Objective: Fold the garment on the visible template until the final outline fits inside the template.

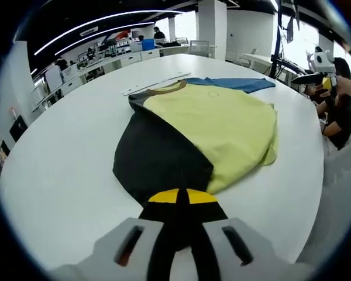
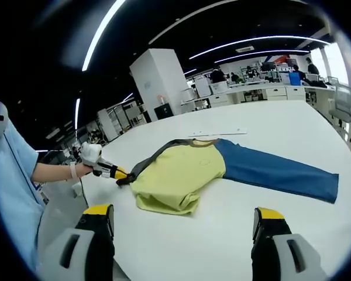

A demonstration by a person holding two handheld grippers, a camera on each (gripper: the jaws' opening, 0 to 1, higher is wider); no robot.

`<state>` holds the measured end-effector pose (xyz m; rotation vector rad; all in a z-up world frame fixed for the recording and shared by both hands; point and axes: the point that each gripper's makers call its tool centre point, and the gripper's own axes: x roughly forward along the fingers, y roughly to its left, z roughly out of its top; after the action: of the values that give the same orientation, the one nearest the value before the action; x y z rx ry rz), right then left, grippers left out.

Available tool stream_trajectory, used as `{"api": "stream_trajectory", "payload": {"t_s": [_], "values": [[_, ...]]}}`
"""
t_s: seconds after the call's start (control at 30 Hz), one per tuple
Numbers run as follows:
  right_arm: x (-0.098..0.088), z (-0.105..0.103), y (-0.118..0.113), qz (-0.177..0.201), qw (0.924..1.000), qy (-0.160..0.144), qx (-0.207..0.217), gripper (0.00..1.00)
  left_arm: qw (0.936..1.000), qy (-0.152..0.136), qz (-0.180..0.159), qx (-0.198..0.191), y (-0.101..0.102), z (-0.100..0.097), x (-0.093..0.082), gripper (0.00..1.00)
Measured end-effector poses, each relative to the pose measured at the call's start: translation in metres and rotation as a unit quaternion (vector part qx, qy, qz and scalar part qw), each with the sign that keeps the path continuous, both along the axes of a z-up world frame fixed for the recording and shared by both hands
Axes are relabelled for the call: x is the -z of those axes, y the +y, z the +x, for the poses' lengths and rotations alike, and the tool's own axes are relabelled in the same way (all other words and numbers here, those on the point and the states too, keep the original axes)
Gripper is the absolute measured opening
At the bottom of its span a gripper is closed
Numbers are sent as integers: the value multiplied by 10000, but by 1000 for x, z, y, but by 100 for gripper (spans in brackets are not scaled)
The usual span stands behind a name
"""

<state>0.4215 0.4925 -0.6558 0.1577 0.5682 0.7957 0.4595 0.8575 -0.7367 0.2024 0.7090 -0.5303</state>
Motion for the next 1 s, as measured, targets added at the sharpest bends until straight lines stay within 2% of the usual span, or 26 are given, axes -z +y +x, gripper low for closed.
{"api": "stream_trajectory", "payload": {"t_s": [0.03, 0.07, 0.17, 0.43, 0.67, 0.83, 1.0], "values": [[-1, -2, 1, 19, 10000, -6, 8, 100, 10000, -33, 15, -9, 3, 0, -3, 0], [-2, -3, 1, 24, 10000, -6, 11, 100, 9997, -208, 97, -1, 10, 2, -9, 0], [-2, -9, 3, 37, 10000, 0, 36, 100, 9996, -213, 2, -165, 25, 0, -18, 0], [-16, -18, 13, 133, 9997, -167, 104, 100, 9962, -422, -232, -731, 86, -2, -55, 0], [-18, -27, 24, 54, 9990, -238, 373, 100, 9927, -451, -482, -1008, 127, 0, -71, 0], [-17, -35, 33, 73, 9986, -183, 491, 100, 9880, -599, -694, -1240, 153, 6, -87, 0], [-14, -36, 42, 103, 9982, -125, 583, 100, 9846, -629, -738, -1453, 184, 18, -88, 0]]}}
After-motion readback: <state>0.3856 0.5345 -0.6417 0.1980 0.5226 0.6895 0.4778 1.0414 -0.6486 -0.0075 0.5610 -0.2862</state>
